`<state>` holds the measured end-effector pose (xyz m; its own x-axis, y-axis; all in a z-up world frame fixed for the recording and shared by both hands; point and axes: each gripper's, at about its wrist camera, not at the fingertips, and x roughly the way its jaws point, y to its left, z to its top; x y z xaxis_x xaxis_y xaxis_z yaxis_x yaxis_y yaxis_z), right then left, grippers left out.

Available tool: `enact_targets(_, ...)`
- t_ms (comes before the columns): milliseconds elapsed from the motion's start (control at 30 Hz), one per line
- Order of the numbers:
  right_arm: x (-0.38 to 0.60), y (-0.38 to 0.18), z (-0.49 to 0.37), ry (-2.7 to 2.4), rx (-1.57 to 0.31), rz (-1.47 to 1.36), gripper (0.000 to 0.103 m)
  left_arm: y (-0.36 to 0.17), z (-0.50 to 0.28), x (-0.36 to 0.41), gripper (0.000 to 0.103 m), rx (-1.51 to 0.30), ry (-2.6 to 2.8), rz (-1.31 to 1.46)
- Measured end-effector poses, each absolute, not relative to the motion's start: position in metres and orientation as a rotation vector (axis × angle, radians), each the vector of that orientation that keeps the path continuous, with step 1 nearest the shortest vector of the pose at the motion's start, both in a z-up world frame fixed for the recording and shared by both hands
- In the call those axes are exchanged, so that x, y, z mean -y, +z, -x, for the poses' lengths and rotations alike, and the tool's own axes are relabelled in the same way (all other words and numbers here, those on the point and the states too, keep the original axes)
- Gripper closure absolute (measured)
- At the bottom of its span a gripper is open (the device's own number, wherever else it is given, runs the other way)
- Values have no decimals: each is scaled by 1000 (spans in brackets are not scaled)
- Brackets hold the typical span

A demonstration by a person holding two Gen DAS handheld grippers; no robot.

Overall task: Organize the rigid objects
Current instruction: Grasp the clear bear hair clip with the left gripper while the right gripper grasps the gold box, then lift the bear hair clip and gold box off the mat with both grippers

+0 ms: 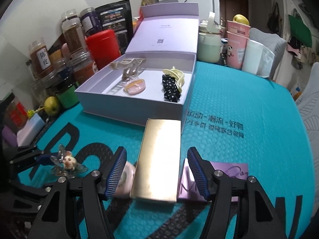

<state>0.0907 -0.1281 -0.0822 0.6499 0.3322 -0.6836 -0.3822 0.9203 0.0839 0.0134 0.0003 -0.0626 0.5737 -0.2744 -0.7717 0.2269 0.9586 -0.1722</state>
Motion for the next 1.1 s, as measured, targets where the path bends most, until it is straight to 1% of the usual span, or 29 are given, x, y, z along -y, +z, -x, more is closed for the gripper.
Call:
enact_targets(300, 119, -95, -100, 376, -784, 95, 40, -60, -16, -4, 49, -912, -283, 66)
enact_targets(400, 119, -99, -101, 363, -785, 86, 45, -62, -18, -8, 49, -923, -278, 86)
enact_targets(500, 118, -102, -102, 332, -793, 108, 58, -64, -19, -10, 49, -930, -276, 104)
enact_targets(533, 118, -102, -102, 331, -791, 106, 59, -64, -20, -11, 49, -932, -281, 118)
enact_targets(733, 122, -100, -96, 336, -795, 75, 60, -62, -22, -11, 49, -923, -280, 131)
enact_targets(1100, 130, -79, -69, 337, -762, 38, 60, -56, -21, -3, 49, -900, -299, 118)
